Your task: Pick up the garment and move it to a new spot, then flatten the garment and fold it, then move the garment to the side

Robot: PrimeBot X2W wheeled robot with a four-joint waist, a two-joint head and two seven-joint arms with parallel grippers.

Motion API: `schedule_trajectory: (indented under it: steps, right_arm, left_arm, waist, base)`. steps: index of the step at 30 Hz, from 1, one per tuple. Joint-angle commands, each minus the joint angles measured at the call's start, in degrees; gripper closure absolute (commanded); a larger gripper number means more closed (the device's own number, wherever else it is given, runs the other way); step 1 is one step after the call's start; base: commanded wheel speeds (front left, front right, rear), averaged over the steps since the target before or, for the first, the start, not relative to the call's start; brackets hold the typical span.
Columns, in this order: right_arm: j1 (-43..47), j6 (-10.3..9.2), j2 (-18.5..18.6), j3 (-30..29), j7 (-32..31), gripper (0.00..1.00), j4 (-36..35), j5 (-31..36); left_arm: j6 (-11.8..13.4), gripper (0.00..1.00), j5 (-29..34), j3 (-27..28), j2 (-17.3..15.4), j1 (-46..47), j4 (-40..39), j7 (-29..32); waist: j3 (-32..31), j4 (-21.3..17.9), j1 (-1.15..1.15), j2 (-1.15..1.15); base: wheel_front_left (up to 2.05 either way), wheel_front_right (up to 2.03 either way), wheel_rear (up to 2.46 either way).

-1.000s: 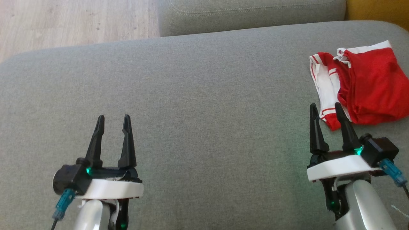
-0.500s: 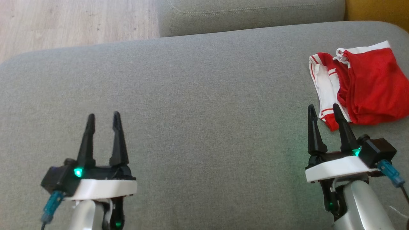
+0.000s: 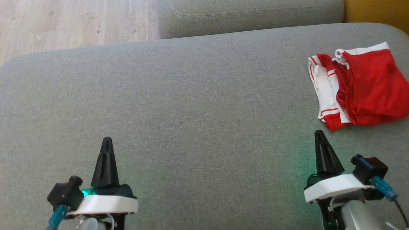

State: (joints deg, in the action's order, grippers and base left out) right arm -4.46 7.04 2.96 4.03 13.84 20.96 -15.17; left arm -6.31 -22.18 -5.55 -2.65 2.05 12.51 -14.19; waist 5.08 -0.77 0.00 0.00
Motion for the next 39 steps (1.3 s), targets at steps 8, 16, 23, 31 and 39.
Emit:
schedule_trajectory:
  steps: [8, 16, 23, 31, 39]
  right_arm:
    - [-2.4, 0.04, 0.4, -0.4, -1.3, 1.0, -2.4, -6.8]
    - [-2.4, 0.07, 0.6, -0.7, -2.2, 1.0, -2.6, -11.4]
    - [-2.3, 0.1, 0.8, -1.1, -3.2, 1.0, -2.9, -16.0]
    - [-2.3, 0.12, 0.9, -1.6, -4.3, 1.0, -3.3, -21.2]
    - [-2.2, 0.16, 1.1, -2.1, -5.6, 1.0, -3.7, -27.0]
  left_arm:
    - [-0.1, 1.0, -5.8, 0.9, -0.2, 2.4, -1.6, 1.4]
    - [-0.2, 1.0, -9.9, 1.5, -0.3, 2.5, -1.4, 2.5]
    - [-0.3, 1.0, -14.0, 2.1, -0.3, 2.6, -1.2, 3.6]
    - [-0.3, 1.0, -18.6, 2.8, -0.4, 2.7, -1.0, 4.9]
    - [-0.4, 1.0, -23.8, 3.6, -0.5, 2.8, -0.8, 6.4]
  waist:
    - [-0.4, 0.1, 0.0, 0.0]
    - [-0.6, 0.1, 0.0, 0.0]
    - [-0.9, 0.1, 0.0, 0.0]
    - [-1.2, 0.2, 0.0, 0.0]
    - [-1.6, 0.3, 0.0, 0.0]
  base:
    - [0.0, 0.0, 0.0]
    - [0.0, 0.0, 0.0]
    - [0.0, 0.0, 0.0]
    - [0.0, 0.0, 0.0]
    - [0.0, 0.0, 0.0]
